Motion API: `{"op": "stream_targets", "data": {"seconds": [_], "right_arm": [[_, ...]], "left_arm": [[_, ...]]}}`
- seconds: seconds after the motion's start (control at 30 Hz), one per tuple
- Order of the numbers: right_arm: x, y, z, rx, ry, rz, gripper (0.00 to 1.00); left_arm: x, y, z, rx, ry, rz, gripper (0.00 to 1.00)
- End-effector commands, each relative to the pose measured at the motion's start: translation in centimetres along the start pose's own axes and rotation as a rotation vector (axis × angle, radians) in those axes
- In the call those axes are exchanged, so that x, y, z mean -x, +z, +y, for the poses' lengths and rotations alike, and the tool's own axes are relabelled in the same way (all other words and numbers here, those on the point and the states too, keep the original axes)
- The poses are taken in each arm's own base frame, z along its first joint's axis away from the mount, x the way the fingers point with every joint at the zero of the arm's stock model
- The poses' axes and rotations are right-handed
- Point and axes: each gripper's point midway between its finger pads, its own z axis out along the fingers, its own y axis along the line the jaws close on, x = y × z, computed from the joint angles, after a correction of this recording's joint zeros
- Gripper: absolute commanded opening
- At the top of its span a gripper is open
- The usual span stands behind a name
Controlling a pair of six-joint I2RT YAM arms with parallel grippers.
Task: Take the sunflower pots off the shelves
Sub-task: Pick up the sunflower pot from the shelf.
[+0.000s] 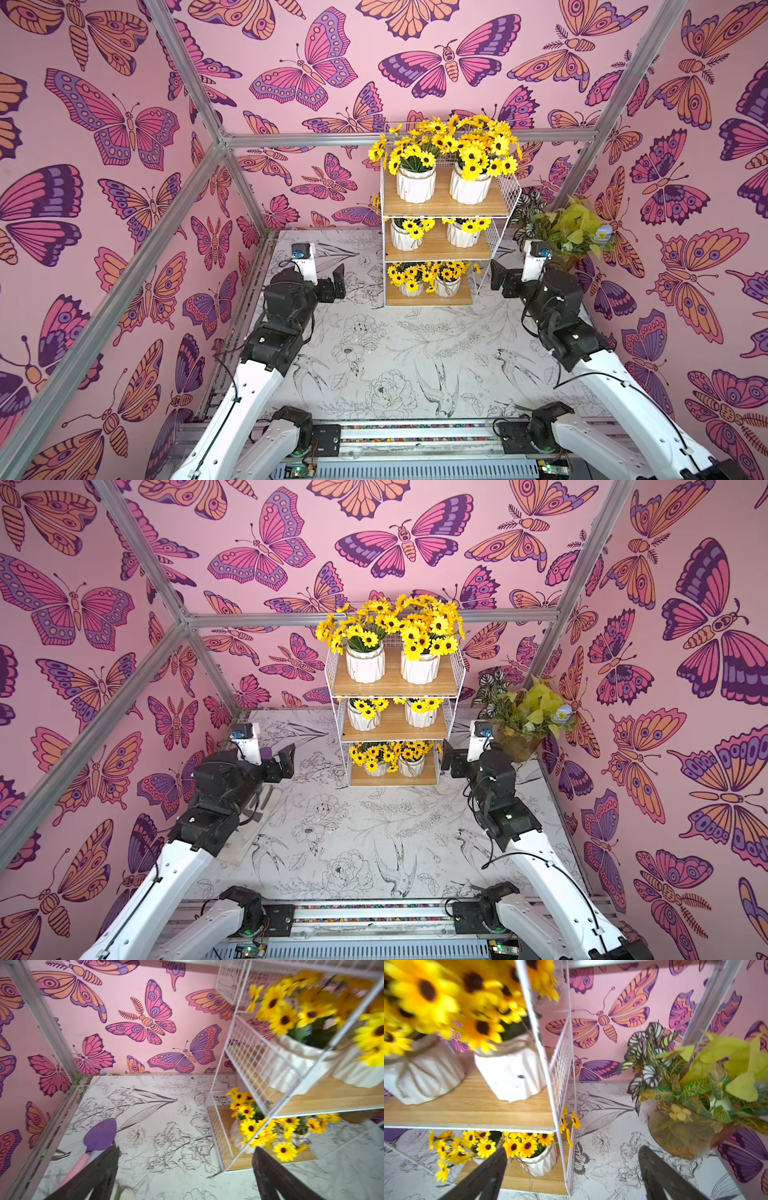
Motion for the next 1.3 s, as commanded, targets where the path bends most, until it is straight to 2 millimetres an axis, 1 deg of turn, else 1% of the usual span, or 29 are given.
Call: {"op": "stream_targets", "data": {"seconds": [0.0, 0.1, 0.17, 0.2, 0.27, 0.33, 0.4, 0.47, 0.57, 0.67, 0.8, 0.9, 0.93, 1.03, 1.13, 1.27], "right_arm": [[0.7, -2.3, 1.2, 0.047, -0.059, 0.037, 0.99], [2.6, -4.4, 2.2, 0.092, -0.056, -0.004, 0.99], [3.7, -5.7, 2.9, 0.120, -0.057, -0.017, 0.99], [4.2, -6.0, 3.1, 0.127, -0.058, -0.014, 0.99], [5.2, -6.8, 4.0, 0.157, -0.070, -0.012, 0.99], [6.1, -7.5, 5.0, 0.198, -0.081, -0.010, 0.99], [6.9, -8.2, 5.9, 0.239, -0.095, -0.010, 0.99], [7.8, -8.8, 6.5, 0.265, -0.111, -0.015, 0.99], [8.8, -9.4, 7.4, 0.307, -0.135, -0.027, 0.99], [9.4, -9.5, 7.5, 0.309, -0.154, -0.025, 0.99], [10.4, -10.2, 7.7, 0.319, -0.155, -0.044, 0.99], [11.2, -10.6, 7.9, 0.326, -0.155, -0.051, 0.99], [11.4, -10.6, 7.8, 0.320, -0.158, -0.051, 0.99], [11.8, -10.3, 7.8, 0.306, -0.168, -0.040, 0.99], [12.3, -10.2, 7.8, 0.297, -0.163, -0.049, 0.99], [12.7, -10.1, 7.4, 0.272, -0.162, -0.055, 0.99]], "left_arm": [[-0.7, -1.8, -2.4, -0.102, -0.035, 0.081, 1.00], [0.8, -3.1, -4.2, -0.168, -0.018, 0.058, 1.00], [2.1, -3.9, -5.8, -0.232, -0.003, 0.055, 1.00], [2.7, -4.2, -6.6, -0.257, -0.005, 0.055, 1.00], [4.4, -5.2, -8.7, -0.338, 0.014, 0.038, 1.00], [6.0, -6.2, -10.5, -0.391, 0.022, 0.014, 1.00], [7.5, -7.2, -11.9, -0.432, 0.029, -0.005, 1.00], [8.5, -7.7, -13.2, -0.471, 0.037, 0.001, 1.00], [9.2, -7.8, -15.5, -0.504, 0.080, 0.010, 1.00], [9.5, -7.4, -18.0, -0.506, 0.161, 0.001, 1.00], [10.2, -5.8, -20.1, -0.493, 0.171, 0.014, 1.00], [11.6, -4.8, -21.2, -0.463, 0.187, -0.011, 1.00], [11.6, -3.8, -22.1, -0.456, 0.193, -0.004, 1.00], [12.8, -2.6, -23.3, -0.442, 0.186, -0.029, 1.00], [13.5, -1.1, -24.2, -0.419, 0.184, -0.038, 1.00], [14.2, 0.7, -24.7, -0.367, 0.170, -0.055, 1.00]]}}
